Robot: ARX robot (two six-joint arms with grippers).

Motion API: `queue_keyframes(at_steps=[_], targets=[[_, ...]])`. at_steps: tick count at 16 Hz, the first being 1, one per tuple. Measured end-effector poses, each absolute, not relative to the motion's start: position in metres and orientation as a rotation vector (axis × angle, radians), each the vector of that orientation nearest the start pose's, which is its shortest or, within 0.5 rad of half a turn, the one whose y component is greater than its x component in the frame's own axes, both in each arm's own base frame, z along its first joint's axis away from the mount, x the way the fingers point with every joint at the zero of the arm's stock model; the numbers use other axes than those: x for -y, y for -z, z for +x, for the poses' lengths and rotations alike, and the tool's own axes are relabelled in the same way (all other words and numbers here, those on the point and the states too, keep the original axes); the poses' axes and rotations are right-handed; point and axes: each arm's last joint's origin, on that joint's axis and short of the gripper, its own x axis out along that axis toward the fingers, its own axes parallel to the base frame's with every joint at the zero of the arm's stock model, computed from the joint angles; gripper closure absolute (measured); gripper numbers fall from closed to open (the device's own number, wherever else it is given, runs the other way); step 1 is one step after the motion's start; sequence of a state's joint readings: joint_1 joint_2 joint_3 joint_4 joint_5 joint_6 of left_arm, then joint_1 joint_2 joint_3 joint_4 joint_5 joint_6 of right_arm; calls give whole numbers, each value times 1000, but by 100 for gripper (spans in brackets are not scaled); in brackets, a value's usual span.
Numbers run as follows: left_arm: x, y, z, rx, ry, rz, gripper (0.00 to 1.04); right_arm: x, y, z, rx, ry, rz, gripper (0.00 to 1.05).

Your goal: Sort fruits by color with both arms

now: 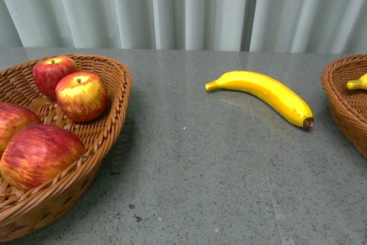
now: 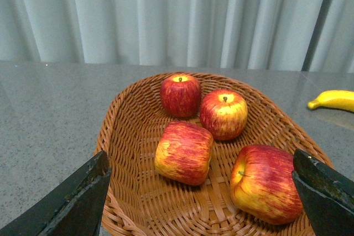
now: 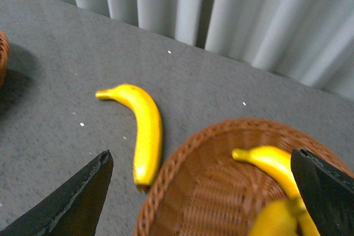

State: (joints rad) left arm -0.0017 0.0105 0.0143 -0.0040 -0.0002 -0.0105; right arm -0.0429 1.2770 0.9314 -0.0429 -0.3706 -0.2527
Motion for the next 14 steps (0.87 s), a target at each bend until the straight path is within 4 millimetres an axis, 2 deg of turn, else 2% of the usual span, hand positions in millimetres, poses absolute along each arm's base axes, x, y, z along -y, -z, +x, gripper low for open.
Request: queue_keyframes(at_steps=[2, 4, 7, 9, 14], targets=[[0, -167, 97, 0, 2, -10, 7, -48, -295, 312, -357, -438, -169, 7], [0, -167, 97, 0, 2, -10, 7, -85, -287, 339, -395, -484, -165, 7], [0, -167, 97, 0, 1, -10, 7, -107, -279, 376, -436, -492, -167, 7], [0, -167, 97, 0, 2, -10, 7, -120, -265, 403, -483, -491, -180, 7], [0, -167, 97, -1, 2, -10, 7, -149, -233, 427, -546, -570, -230, 7]])
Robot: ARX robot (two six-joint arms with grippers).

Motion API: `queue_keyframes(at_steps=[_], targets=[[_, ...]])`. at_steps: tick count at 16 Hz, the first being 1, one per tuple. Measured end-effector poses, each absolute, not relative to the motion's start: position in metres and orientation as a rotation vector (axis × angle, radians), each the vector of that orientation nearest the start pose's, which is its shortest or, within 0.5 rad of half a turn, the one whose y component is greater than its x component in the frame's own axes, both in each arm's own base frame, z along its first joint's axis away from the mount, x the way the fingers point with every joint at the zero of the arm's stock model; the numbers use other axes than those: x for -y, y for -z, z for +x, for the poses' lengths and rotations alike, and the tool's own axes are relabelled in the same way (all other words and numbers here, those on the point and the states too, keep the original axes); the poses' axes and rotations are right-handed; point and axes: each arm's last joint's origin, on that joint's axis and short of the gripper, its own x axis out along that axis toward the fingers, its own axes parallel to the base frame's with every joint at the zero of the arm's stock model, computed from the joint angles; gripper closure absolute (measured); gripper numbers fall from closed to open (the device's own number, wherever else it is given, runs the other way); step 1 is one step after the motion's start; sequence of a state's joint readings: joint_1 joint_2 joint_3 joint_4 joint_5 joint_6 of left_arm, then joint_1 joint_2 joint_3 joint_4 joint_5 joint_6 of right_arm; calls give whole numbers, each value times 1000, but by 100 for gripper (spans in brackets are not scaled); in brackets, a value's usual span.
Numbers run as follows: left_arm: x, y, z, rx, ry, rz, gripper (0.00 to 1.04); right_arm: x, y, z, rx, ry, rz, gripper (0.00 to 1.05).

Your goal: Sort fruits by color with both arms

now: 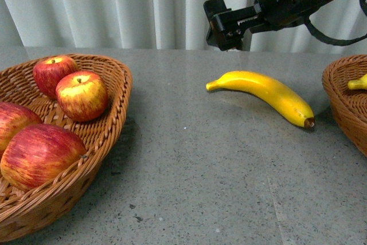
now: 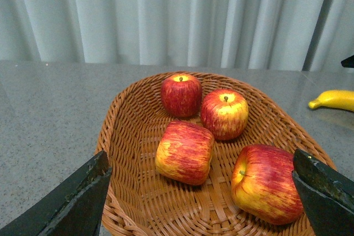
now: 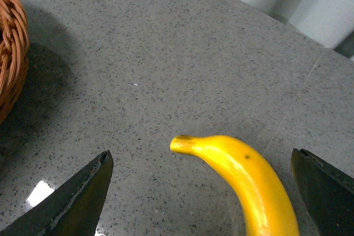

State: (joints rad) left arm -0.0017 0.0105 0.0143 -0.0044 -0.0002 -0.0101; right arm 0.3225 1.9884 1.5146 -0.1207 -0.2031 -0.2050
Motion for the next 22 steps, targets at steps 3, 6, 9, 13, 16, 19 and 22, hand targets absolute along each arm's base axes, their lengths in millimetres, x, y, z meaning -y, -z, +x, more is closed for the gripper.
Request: queue_keyframes(at_steps=[3, 6, 9, 13, 16, 19, 22], targets=[[0, -167, 97, 0, 2, -10, 7, -155, -211, 441, -579, -587, -297, 7], [0, -167, 97, 0, 2, -10, 7, -155, -199, 450, -615, -602, -369, 7], [0, -167, 97, 0, 2, -10, 7, -152, -189, 459, -651, -603, -424, 7], [0, -167, 97, 0, 2, -10, 7, -145, -184, 465, -685, -567, -478, 7], [0, -167, 97, 0, 2, -10, 7, -144, -172, 466, -738, -549, -507, 7], [0, -167, 97, 0, 2, -10, 7, -143, -167, 464, -758, -546, -523, 7], [0, -167, 97, 0, 1, -10, 7, -144, -160, 462, -757, -549, -521, 10]])
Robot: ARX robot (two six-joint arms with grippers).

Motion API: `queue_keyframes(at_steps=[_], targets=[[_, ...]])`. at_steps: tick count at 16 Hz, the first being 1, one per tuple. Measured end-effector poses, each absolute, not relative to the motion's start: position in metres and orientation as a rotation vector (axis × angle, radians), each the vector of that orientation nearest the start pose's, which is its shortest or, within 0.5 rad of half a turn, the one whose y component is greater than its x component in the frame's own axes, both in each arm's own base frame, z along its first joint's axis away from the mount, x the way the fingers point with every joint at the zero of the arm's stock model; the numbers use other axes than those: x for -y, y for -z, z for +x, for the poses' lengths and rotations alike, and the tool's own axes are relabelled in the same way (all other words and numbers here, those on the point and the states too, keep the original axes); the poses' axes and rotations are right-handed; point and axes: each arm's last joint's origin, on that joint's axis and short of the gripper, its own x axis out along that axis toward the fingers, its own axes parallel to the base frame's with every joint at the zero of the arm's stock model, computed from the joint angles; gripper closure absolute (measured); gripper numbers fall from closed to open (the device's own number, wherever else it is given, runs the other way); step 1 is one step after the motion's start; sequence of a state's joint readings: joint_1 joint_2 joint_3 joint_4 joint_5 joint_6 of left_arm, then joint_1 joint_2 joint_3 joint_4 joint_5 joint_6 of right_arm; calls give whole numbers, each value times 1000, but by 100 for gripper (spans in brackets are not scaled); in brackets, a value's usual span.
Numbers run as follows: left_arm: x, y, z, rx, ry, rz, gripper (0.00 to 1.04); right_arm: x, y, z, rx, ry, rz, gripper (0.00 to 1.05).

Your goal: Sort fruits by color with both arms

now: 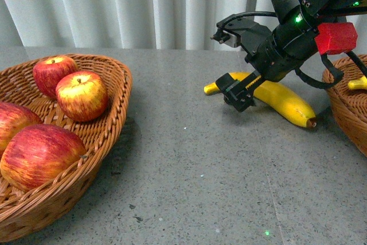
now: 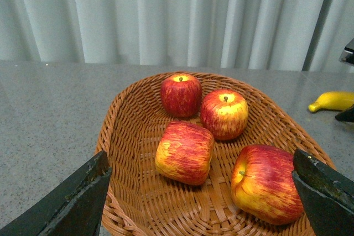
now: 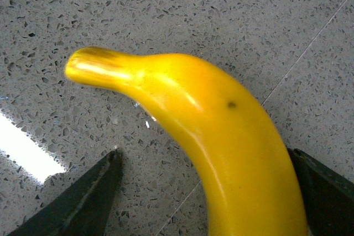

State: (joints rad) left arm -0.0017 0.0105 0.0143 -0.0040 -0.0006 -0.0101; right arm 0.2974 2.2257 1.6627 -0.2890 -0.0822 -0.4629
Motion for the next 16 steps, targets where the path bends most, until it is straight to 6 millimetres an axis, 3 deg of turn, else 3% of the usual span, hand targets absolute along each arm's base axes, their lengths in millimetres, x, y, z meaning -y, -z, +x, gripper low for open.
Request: queue_keyframes(at_steps=[5, 8, 11, 14, 16], targets=[[0, -167, 97, 0, 1, -10, 7, -151, -156, 458, -740, -553, -525, 63], [0, -167, 97, 0, 1, -10, 7, -148, -168, 463, -681, -517, -452, 67], [0, -167, 97, 0, 1, -10, 7, -126, -221, 460, -517, -506, -251, 67], [0, -167, 97, 0, 2, -10, 7, -79, -267, 433, -389, -503, -74, 67], [0, -167, 97, 0, 1, -10, 7, -33, -263, 414, -416, -430, -44, 67]])
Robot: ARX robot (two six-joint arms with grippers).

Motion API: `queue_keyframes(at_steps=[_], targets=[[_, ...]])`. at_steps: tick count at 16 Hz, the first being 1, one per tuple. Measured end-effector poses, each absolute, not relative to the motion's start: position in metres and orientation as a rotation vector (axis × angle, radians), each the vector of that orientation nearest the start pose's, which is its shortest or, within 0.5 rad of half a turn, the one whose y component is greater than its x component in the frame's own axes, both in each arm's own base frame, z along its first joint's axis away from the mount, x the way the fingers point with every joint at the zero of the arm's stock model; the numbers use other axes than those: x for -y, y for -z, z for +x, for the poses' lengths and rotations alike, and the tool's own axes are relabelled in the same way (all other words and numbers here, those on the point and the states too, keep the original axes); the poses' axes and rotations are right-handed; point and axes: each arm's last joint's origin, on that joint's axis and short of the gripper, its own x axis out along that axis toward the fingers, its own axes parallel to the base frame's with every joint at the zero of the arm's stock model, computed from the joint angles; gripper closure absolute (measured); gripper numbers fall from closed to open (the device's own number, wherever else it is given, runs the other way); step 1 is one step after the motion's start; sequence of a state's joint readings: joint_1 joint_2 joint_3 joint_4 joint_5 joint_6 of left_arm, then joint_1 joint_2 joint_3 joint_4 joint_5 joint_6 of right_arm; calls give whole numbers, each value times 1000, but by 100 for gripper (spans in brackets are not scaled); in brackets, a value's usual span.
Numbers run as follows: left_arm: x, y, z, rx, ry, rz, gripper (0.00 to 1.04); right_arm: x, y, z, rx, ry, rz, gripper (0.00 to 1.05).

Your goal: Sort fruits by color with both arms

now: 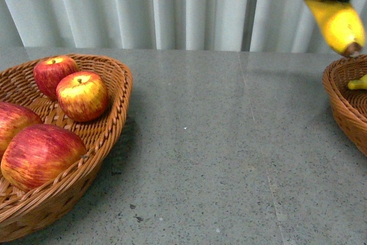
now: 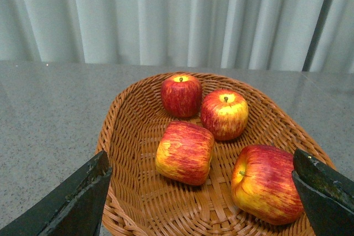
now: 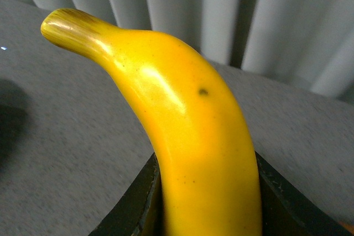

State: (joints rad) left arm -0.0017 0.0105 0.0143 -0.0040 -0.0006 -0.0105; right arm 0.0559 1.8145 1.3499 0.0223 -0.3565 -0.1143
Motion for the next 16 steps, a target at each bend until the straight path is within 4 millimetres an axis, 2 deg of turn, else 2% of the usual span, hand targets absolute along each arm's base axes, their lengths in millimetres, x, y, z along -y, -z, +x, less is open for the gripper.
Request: queue_keyframes(at_steps=[4, 5, 6, 7, 9, 12, 14, 16], targets=[[0, -167, 97, 0, 2, -10, 7, -17, -256, 408, -441, -403, -48, 67], [0, -167, 97, 0, 1, -10, 7, -7, -251, 404, -453, -386, -59, 67], [0, -167, 97, 0, 1, -10, 7, 29, -237, 389, -480, -321, -101, 67], [0, -167, 97, 0, 2, -10, 7, 55, -237, 361, -502, -300, -164, 67], [0, -167, 97, 0, 1, -10, 7, 67, -238, 349, -516, -289, -191, 67], [0, -167, 97, 0, 2, -10, 7, 77, -223, 338, -573, -287, -235, 67], [0, -167, 97, 0, 1, -10, 7, 76, -222, 335, -578, -315, -249, 46], [0, -167, 97, 0, 2, -10, 7, 73, -234, 330, -530, -344, -252, 24]])
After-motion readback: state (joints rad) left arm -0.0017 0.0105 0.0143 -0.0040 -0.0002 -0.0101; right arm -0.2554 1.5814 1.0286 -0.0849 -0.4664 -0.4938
